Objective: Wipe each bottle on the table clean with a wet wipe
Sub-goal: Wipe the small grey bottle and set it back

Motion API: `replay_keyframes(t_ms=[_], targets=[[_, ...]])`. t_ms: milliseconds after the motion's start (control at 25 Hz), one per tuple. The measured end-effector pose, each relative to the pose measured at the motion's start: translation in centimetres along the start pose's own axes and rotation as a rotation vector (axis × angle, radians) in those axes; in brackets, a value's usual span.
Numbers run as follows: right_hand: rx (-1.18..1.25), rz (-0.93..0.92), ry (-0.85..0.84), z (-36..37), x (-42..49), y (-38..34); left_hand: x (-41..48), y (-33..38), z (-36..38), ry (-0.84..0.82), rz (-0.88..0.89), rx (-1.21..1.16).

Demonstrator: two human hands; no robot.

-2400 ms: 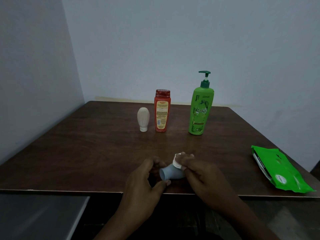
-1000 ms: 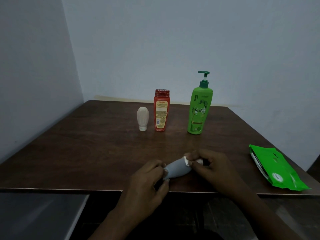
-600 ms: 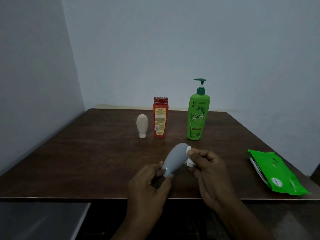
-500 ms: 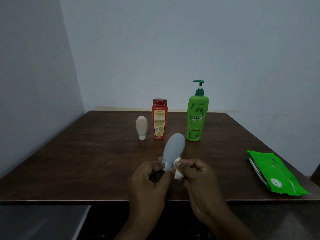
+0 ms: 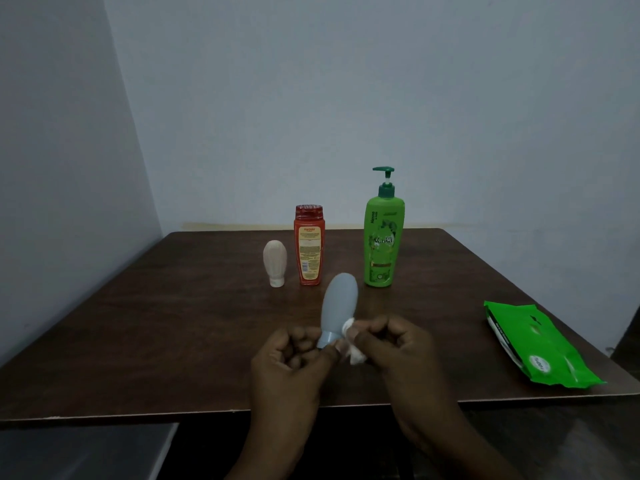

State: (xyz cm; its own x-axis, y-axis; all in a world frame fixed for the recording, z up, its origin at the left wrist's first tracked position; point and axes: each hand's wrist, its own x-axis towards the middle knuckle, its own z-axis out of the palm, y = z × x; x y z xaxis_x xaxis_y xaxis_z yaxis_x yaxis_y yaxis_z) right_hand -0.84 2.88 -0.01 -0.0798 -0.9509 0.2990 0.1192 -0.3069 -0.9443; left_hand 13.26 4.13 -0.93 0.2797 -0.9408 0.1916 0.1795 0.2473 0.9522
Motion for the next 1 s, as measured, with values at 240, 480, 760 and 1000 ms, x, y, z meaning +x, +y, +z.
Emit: replay_keyframes(t_ms=[240,480,760,1000], targets=[[-0.425,-0.239,0.096,-3.2,1.3,-0.5,1.1,0.8,-1.0,-0.102,-0.450,-0.132],[-1.014,-0.682,-0.120,-3.4,2.7,2.8,2.1,-0.5,-1.4,-0.182,-0.524,-0.026],[-1.050,-0.511,-0.191,-3.2,3.9,4.6,2.1,-0.7,-3.0,-0.299,-0.186,0.439],[-1.019,-0.464,-0.188,-1.4,3.3,4.0,1.5,-2.1,-3.3,-0.174,0.271,0.833]])
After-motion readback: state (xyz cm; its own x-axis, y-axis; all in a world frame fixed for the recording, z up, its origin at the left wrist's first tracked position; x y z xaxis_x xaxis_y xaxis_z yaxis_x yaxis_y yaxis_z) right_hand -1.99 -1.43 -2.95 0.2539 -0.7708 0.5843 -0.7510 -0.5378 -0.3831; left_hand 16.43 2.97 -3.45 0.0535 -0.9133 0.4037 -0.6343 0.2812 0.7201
